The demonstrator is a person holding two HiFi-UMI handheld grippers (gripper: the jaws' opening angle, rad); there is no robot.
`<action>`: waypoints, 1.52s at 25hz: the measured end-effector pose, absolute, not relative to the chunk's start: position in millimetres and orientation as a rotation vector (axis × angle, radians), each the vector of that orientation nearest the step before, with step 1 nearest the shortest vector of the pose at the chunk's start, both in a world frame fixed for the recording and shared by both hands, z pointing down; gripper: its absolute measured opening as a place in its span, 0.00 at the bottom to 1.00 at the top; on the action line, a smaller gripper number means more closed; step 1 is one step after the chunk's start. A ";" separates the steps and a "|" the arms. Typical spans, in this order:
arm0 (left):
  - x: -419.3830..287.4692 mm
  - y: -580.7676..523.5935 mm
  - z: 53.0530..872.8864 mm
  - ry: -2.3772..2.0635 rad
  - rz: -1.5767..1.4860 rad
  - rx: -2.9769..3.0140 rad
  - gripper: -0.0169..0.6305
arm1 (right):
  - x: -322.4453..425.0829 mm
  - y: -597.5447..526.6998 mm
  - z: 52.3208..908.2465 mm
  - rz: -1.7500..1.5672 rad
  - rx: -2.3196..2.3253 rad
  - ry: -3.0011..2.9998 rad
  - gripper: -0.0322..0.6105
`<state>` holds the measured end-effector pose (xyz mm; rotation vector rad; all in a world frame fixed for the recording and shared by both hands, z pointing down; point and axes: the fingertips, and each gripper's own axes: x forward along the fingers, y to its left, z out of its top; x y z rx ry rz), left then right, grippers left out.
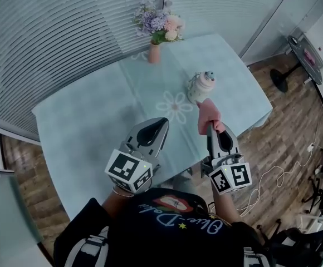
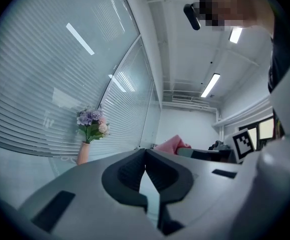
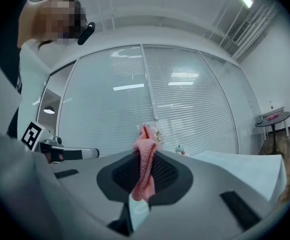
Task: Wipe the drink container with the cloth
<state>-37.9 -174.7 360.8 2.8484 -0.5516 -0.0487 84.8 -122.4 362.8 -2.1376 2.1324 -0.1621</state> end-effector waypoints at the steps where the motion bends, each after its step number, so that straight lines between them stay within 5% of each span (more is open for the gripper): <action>1: -37.9 -178.9 360.0 -0.573 -0.055 2.845 0.03 | 89.0 -131.4 363.0 -0.156 -2.131 2.135 0.09; 38: -71.8 -236.5 363.7 -1.092 -0.021 2.695 0.03 | 144.4 -259.1 463.6 -0.447 -2.142 2.139 0.09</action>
